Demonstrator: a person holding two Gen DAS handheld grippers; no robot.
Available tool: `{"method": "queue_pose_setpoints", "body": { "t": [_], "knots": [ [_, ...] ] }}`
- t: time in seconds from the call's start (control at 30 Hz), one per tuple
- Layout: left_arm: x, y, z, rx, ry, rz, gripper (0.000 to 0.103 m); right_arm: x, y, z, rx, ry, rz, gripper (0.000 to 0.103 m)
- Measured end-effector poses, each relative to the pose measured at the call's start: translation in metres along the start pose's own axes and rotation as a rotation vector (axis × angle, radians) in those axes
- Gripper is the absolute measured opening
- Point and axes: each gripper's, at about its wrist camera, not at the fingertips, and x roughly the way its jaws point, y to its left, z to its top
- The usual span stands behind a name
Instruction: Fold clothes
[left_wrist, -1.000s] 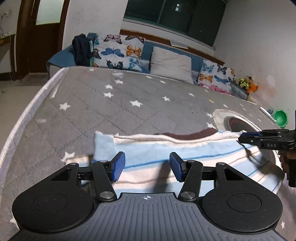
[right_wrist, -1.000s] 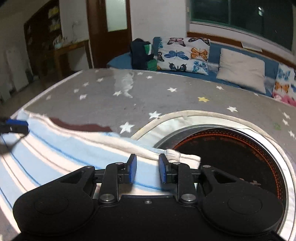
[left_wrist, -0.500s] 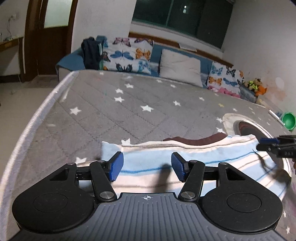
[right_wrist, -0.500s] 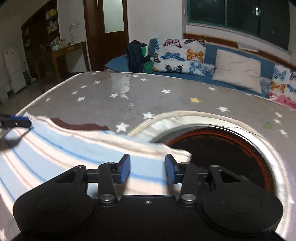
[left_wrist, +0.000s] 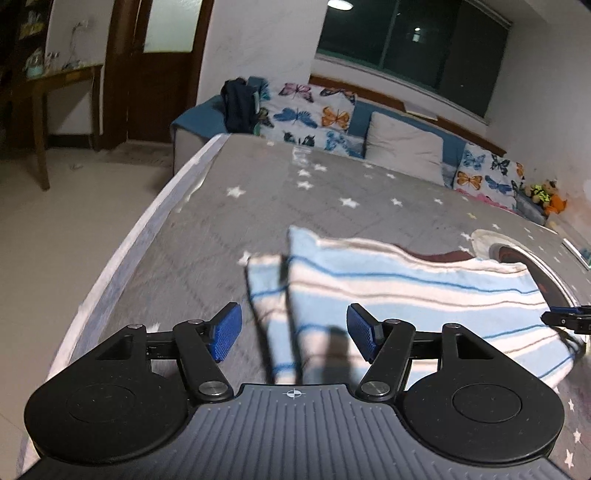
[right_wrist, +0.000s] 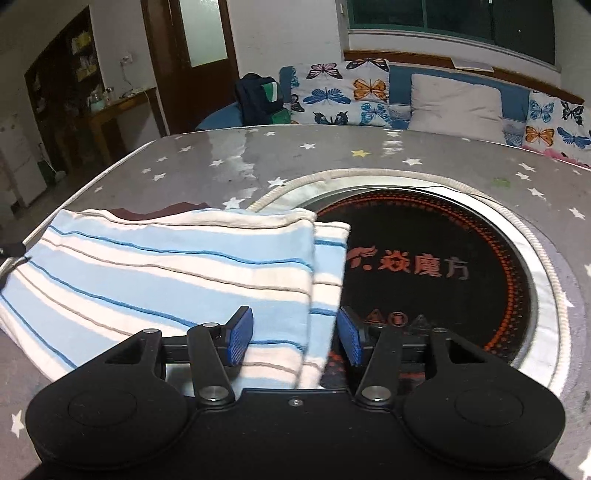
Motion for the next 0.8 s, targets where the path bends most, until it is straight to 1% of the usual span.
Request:
{"method": "queue_pose_setpoints", "body": {
  "t": [0.1,0.17,0.2,0.27,0.33,0.37,0.43,0.47,0.5,0.53,0.57,0.6,0.7,0.8],
  "knots": [
    [0.003,0.004,-0.003,-0.011,0.02,0.008,0.065,0.002,0.0,0.0,0.01,-0.01,0.003,0.052],
    [0.005,0.005,-0.004,-0.016,0.026,0.005,0.066,0.002,0.001,0.0,0.021,-0.008,0.017,0.044],
    [0.006,0.004,-0.005,-0.014,0.025,0.004,0.066,0.002,0.003,0.001,0.018,-0.006,0.019,0.037],
    [0.007,0.002,-0.004,-0.016,0.029,-0.007,0.066,0.002,0.005,0.001,0.012,-0.003,0.02,0.034],
    [0.008,-0.001,-0.005,-0.024,0.033,-0.031,0.064,0.001,0.007,0.002,0.006,-0.007,0.012,0.027],
    [0.009,-0.003,-0.005,-0.023,0.034,-0.045,0.064,0.0,0.008,0.002,0.002,-0.007,0.011,0.026],
    [0.011,-0.011,-0.007,-0.007,0.039,-0.075,0.047,-0.002,0.01,0.003,-0.004,-0.011,0.005,0.02],
    [0.011,-0.015,-0.007,0.004,0.038,-0.071,0.044,-0.003,0.011,0.002,-0.005,-0.011,0.005,0.018],
    [0.011,-0.018,-0.006,0.013,0.035,-0.061,0.034,-0.005,0.012,0.002,-0.012,-0.018,0.004,0.016],
    [0.011,-0.021,-0.006,0.022,0.033,-0.05,0.026,-0.009,0.014,0.003,-0.022,-0.03,0.003,0.015],
    [0.009,-0.022,-0.005,0.02,0.028,-0.046,0.023,-0.012,0.016,0.003,-0.031,-0.039,0.001,0.015],
    [0.005,-0.022,-0.002,0.011,0.019,-0.053,0.016,-0.014,0.017,0.004,-0.039,-0.047,-0.003,0.015],
    [-0.007,-0.025,0.007,0.002,-0.018,-0.074,0.014,-0.026,0.024,0.01,-0.06,-0.08,0.001,0.015],
    [-0.017,-0.035,0.017,0.031,-0.057,-0.083,0.014,-0.04,0.034,0.021,-0.098,-0.12,0.011,0.014]
  ]
}}
